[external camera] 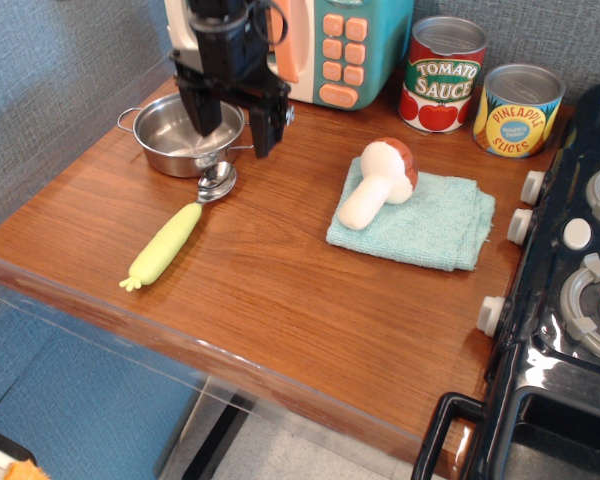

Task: Move the silver bowl next to the yellow spoon.

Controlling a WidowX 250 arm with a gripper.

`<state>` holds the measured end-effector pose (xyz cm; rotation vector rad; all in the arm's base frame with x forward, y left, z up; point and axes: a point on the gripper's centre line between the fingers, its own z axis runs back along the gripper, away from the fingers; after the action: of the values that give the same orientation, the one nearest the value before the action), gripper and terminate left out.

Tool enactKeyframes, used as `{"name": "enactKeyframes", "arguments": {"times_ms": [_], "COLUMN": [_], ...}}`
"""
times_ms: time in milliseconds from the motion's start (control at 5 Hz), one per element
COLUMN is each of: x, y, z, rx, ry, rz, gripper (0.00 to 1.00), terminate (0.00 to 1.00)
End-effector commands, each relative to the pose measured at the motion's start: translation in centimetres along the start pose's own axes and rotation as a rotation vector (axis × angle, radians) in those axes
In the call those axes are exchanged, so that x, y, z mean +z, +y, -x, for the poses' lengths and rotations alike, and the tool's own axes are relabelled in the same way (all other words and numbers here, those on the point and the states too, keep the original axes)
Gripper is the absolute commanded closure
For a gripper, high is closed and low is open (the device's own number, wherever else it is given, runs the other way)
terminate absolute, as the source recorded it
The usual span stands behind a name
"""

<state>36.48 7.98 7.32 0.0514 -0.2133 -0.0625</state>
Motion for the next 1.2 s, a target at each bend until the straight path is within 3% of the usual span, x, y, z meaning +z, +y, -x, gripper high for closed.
{"name": "enactKeyframes", "arguments": {"times_ms": [0, 600, 800, 1000], "x": [-1.9, -4.8, -4.9, -4.6], "y": [1.6, 2.3, 2.5, 2.6], "z": [-2.5, -2.9, -2.8, -2.8], "rx": [0.052, 0.065, 0.084, 0.079], "ry": [0.044, 0.127, 0.124, 0.116], "rz": [-0.019, -0.025, -0.022, -0.028], "gripper": [0.00, 0.00, 1.00, 1.00], "terminate": [0.00, 0.00, 0.00, 0.00]}}
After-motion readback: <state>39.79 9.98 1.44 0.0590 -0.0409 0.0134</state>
